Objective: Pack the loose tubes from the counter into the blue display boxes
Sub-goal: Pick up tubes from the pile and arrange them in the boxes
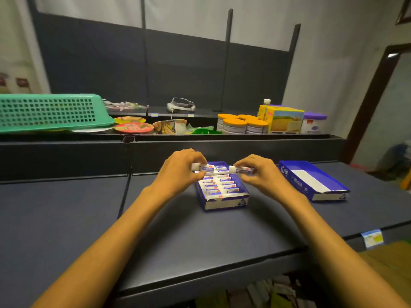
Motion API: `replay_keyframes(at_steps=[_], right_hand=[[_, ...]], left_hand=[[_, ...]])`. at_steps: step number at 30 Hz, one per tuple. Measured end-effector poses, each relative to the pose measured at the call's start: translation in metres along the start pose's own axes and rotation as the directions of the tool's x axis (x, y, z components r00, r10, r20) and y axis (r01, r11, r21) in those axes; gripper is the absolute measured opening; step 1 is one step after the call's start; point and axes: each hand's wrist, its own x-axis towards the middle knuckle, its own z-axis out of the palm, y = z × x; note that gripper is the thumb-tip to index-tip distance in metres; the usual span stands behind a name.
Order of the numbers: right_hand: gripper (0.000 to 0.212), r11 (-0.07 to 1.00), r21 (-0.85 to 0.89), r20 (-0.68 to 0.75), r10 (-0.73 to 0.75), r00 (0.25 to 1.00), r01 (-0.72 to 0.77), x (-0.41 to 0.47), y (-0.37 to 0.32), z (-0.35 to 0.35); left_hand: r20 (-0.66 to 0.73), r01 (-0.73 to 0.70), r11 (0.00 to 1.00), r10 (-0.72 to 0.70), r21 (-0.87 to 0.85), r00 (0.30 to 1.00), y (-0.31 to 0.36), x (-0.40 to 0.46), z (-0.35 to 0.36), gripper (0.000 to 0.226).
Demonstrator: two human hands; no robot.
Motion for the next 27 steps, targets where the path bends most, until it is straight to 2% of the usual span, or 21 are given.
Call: replay_keyframes(at_steps=[10,15,22,27], right_hand=[[0.031,0.991,0.025,0.196,-0.134,0.971,0.132,0.059,0.045,0.022],[0.029,0.986,0.047,0.236,-0.164,0.958,0.158,0.071,0.052,0.034],[0.027,0.983,0.095,0.241,-0.175,0.955,0.156,0.079,0.052,0.037],[0.027,0.985,0.082,0.265,-0.166,0.950,0.149,0.079,0.049,0.037]], left_hand=[[0.000,0.209,0.968,-0.211,0.139,0.977,0.003,0.029,0.035,0.023],[0.062,0.282,0.931,-0.304,0.231,0.951,0.002,0.033,0.044,0.024],[0.146,0.211,0.883,-0.295,0.420,0.944,-0.003,0.040,0.052,0.026],[0.198,0.183,0.886,-0.289,0.426,0.937,-0.009,0.041,0.055,0.026]])
